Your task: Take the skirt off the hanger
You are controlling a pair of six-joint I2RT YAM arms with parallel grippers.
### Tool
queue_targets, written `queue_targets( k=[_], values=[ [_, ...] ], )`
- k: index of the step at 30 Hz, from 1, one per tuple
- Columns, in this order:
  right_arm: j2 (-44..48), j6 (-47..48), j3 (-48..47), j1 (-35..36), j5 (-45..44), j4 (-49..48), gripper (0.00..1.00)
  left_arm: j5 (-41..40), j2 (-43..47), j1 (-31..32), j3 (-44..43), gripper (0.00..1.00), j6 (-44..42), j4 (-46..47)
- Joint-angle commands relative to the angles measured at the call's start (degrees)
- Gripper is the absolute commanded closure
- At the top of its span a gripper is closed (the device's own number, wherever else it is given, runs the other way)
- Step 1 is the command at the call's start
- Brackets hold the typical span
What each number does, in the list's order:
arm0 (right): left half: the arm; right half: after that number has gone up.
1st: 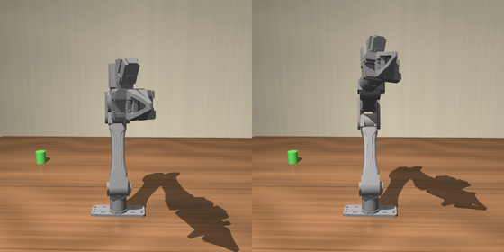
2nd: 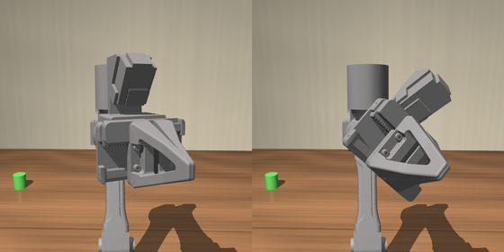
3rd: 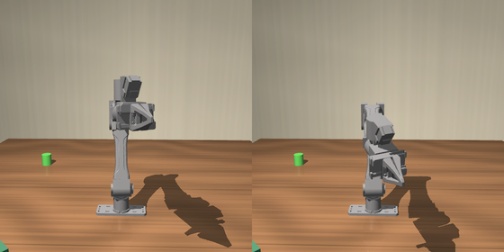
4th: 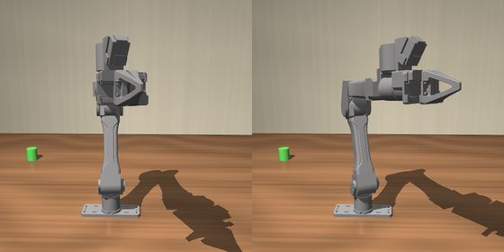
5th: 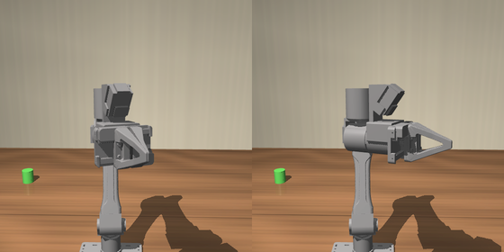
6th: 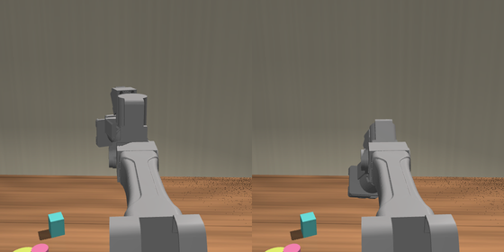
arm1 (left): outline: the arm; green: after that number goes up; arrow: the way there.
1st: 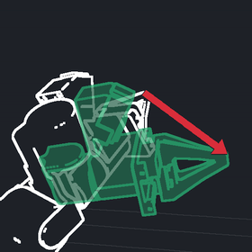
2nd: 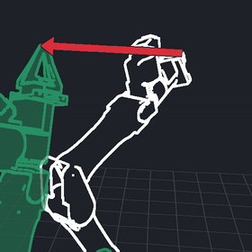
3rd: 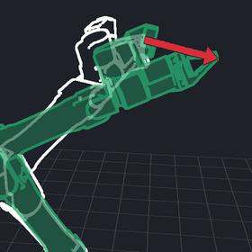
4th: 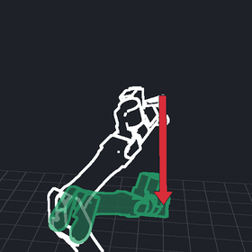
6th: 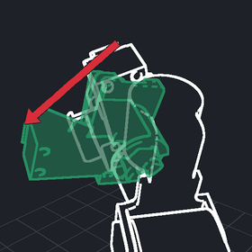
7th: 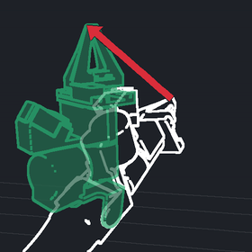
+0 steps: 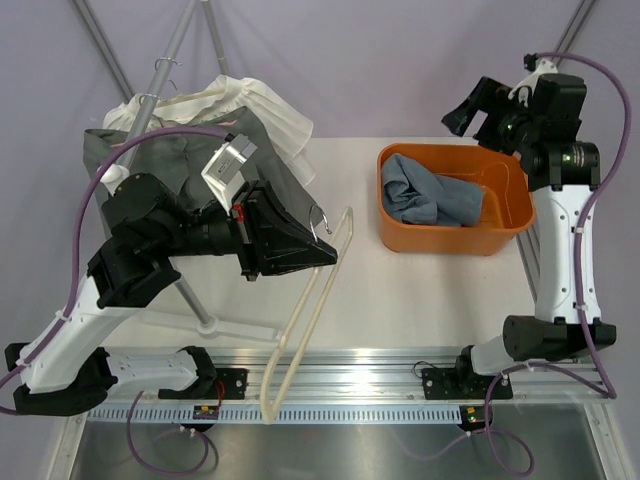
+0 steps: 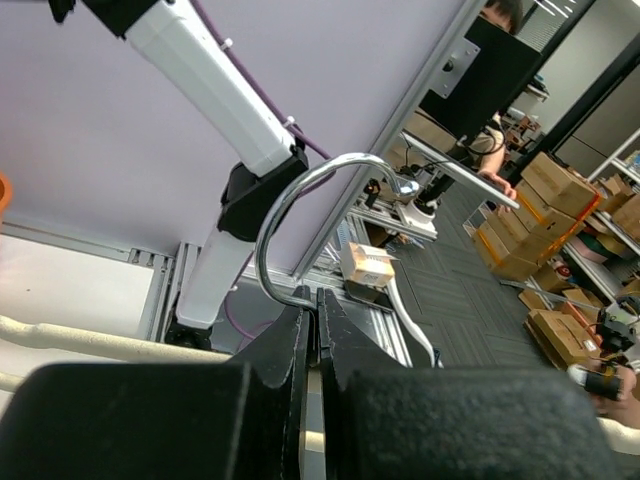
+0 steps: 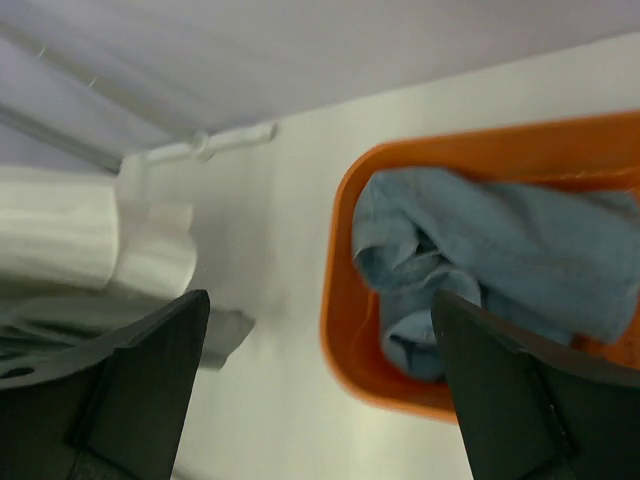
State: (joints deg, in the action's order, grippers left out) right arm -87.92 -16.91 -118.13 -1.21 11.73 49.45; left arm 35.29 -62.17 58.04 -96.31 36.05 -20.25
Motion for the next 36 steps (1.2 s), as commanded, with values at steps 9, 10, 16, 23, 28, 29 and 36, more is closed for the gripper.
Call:
queue_targets(
  k=[9, 10, 16, 23, 28, 29, 36],
  values=[
    [33.77, -49.57, 46.13, 0.95, 58.13, -62.2, 0.02, 9.53, 4.95, -0.03, 4.28, 1.0, 6.91, 14.25],
    [34.13, -50.24, 47.45, 4.34, 59.63, -63.59, 0.02, 10.32, 5.3, -0.03, 5.34, 1.0, 9.88, 19.06],
    [33.78, -44.45, 44.66, 17.46, 63.25, -61.06, 0.03, 12.17, 6.18, 0.05, 11.93, 1.0, 20.97, 35.78],
    [32.02, -43.82, 43.42, 23.09, 64.91, -62.88, 0.11, 12.96, 6.89, 0.05, 13.26, 1.0, 26.17, 43.36],
    [28.95, -43.3, 42.19, 29.24, 64.74, -63.95, 0.16, 12.96, 6.8, 0.05, 13.69, 1.0, 27.31, 45.29],
    [28.6, -43.3, 41.93, 29.86, 64.48, -64.21, 0.19, 13.14, 6.71, 0.05, 13.87, 1.0, 27.75, 46.08],
    [27.36, -50.23, 42.1, 34.17, 63.42, -75.71, 0.25, 13.32, 6.63, 0.05, 15.71, 1.0, 28.11, 47.14]
  ],
)
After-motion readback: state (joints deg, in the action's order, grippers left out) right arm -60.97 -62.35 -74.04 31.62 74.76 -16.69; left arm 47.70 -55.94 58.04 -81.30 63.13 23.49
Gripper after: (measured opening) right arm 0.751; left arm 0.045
